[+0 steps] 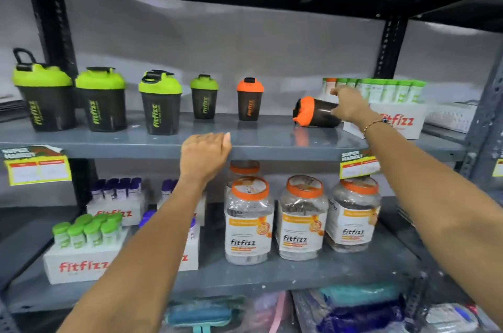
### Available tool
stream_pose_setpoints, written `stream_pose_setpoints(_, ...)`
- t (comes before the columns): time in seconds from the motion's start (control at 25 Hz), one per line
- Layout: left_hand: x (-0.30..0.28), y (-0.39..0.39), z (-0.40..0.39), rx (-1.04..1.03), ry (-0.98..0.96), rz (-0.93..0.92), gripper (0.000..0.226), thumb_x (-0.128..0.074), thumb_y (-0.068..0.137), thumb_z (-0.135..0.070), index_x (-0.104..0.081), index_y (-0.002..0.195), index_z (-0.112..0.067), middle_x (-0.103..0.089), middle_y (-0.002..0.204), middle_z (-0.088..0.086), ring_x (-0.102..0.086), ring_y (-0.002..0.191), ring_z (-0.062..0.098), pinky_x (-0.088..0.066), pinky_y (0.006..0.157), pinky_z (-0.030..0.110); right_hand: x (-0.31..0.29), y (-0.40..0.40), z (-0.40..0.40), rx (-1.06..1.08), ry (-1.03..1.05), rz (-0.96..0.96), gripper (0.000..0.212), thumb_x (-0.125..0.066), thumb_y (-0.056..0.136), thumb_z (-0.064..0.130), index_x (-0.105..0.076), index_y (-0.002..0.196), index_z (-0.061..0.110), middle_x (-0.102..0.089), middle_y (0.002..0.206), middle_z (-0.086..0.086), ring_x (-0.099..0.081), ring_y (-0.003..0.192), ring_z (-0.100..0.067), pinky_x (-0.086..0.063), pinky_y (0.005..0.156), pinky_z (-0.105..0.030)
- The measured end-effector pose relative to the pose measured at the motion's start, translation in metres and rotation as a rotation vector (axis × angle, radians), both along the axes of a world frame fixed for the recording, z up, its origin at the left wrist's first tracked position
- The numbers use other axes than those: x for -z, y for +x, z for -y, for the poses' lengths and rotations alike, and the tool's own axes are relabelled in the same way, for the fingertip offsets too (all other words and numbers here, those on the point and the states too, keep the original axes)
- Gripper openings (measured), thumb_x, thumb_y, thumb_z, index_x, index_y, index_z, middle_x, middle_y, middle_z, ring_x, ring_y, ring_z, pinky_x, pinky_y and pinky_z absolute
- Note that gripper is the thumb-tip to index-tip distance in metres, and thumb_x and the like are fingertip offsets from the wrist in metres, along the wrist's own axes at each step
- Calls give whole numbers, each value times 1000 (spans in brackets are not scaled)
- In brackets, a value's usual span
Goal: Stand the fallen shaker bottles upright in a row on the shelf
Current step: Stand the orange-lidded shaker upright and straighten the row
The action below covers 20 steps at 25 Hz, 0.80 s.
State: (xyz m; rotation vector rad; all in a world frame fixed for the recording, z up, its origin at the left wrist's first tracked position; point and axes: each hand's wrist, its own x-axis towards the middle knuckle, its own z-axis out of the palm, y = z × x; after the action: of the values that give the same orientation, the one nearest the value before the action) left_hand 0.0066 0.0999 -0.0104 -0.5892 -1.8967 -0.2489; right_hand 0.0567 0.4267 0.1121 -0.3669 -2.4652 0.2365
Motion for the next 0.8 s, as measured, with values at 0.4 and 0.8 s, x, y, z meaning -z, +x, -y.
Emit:
stream_pose_setpoints(0.4, 9, -5, -10, -32, 109, -98, 41, -44, 94, -23, -77, 75, -10, -74, 67, 5, -69, 61, 23, -50, 62, 33, 21, -43, -13, -1, -14, 145, 90, -72, 76, 19, -19, 147, 3, -32, 147, -23, -37, 132, -44, -32, 108, -50)
stream_pose_setpoints(0.8, 11, -8, -14, -21, 163, -184, 40, -42, 94, -21, -79, 82, -11, -76, 73, 5, -71, 66, 22, -51, 64, 32, 24, -52, -19, 30, 257, 131, 89, -85, 61, 33, -42, 135, 11, -37, 140, -17, -33, 133, -35, -33, 106, -48)
